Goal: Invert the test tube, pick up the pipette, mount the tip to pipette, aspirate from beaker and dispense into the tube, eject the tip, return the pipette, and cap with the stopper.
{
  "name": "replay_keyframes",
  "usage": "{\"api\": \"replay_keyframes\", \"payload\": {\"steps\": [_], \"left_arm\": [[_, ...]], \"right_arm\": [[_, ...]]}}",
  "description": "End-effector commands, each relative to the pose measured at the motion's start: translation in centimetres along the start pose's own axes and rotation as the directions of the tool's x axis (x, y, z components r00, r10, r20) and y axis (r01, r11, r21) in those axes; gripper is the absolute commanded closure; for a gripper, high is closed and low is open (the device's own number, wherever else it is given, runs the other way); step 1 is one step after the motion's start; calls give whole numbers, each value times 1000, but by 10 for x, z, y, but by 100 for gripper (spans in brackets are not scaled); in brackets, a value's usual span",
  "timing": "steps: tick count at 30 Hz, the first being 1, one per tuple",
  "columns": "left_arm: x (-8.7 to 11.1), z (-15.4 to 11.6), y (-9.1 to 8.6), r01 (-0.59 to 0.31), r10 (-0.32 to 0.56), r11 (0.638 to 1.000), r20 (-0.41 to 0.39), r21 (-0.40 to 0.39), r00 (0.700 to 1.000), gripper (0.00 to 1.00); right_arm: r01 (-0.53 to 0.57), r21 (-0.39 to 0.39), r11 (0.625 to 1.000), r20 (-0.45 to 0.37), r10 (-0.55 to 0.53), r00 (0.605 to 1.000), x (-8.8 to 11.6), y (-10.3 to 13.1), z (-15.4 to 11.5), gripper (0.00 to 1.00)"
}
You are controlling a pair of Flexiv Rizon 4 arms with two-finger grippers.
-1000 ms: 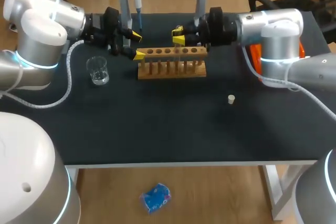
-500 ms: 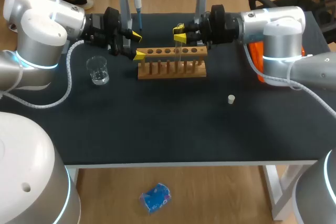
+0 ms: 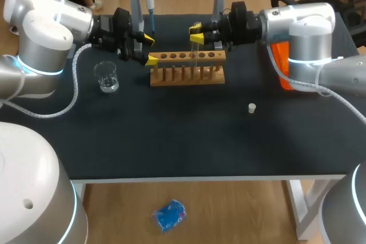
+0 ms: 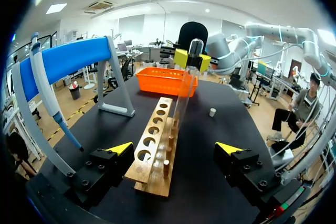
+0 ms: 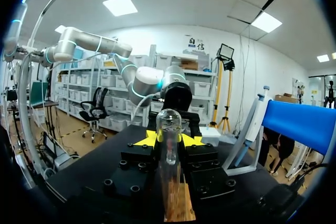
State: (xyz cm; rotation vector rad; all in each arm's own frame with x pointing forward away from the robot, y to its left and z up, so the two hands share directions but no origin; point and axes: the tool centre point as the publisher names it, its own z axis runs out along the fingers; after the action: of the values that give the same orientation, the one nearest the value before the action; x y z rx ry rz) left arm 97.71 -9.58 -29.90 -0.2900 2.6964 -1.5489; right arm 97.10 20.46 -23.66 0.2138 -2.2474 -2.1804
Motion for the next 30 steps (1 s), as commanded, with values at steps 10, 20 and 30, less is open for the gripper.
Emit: {"api": "replay_keyframes", "payload": {"steps": [10,20,30], "left_arm": [[-1,-1,0,1,-1,1000,-5,-3,1000,0],[-1,-1,0,1,-1,1000,-5,-3,1000,0],[-1,-1,0,1,-1,1000,-5,-3,1000,0]], "right_arm": [[14,0,1000,3,-14,1000,2,14,-2,100],[28,-11,1000,-2,-28,1000,3,24,-2,100],[26,-19,999,-2,-26,1000,7,47,-8,100]]}}
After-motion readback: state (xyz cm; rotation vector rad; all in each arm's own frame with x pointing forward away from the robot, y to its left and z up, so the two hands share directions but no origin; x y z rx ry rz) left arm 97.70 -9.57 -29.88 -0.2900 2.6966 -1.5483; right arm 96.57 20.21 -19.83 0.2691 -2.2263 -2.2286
